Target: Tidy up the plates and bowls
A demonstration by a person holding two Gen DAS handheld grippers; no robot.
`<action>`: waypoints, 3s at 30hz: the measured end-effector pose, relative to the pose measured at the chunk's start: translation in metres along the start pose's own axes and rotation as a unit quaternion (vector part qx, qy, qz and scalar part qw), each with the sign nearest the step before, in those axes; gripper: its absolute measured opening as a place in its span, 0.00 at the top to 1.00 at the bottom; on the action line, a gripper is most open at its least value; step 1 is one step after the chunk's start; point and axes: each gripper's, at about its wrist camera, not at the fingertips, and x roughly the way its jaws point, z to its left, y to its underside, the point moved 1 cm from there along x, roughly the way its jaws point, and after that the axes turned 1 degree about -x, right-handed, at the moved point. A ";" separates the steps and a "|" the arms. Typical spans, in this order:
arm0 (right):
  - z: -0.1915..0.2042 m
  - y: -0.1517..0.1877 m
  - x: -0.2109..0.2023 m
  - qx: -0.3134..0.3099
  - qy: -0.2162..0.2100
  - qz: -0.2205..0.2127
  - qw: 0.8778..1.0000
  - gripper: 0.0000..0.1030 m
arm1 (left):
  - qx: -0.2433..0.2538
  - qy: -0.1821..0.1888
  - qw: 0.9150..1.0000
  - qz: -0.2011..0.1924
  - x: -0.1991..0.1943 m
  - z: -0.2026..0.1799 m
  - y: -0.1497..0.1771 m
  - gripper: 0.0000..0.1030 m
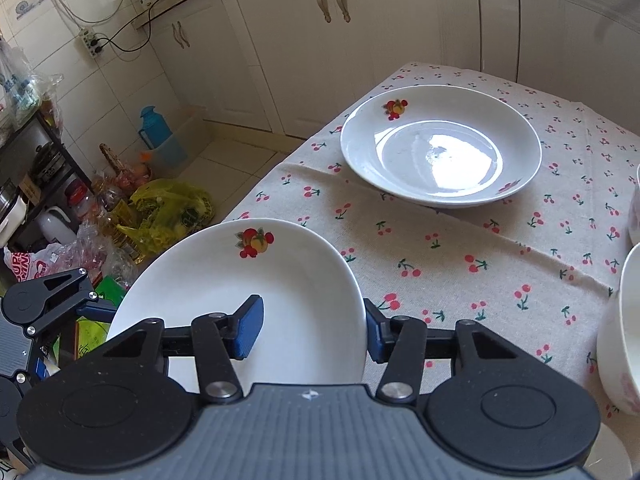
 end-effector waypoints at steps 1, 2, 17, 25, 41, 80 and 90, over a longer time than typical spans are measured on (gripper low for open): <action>-0.004 -0.002 0.000 0.004 0.002 -0.002 1.000 0.44 | 0.003 0.001 1.000 -0.001 0.003 0.000 -0.003 0.03; -0.007 -0.003 -0.001 0.005 0.005 -0.004 1.000 0.44 | 0.006 0.002 1.000 -0.002 0.006 0.001 -0.006 0.03; -0.044 -0.013 0.008 0.032 0.024 -0.009 0.999 0.44 | 0.024 0.010 1.000 0.001 0.032 0.003 -0.027 0.03; -0.049 -0.009 0.010 0.037 0.027 -0.012 0.999 0.43 | 0.032 0.008 0.999 0.003 0.038 0.002 -0.030 0.03; -0.015 0.005 -0.052 -0.021 0.069 -0.060 0.996 0.00 | 0.027 -0.020 0.999 -0.019 0.004 -0.015 -0.027 0.03; -0.013 0.206 -0.148 -0.013 0.185 -0.075 0.980 0.00 | -0.005 -0.026 0.998 -0.053 -0.026 -0.128 -0.027 0.02; -0.023 0.201 -0.132 -0.025 0.165 -0.072 0.983 0.00 | 0.031 -0.008 0.999 -0.025 0.003 -0.131 -0.057 0.02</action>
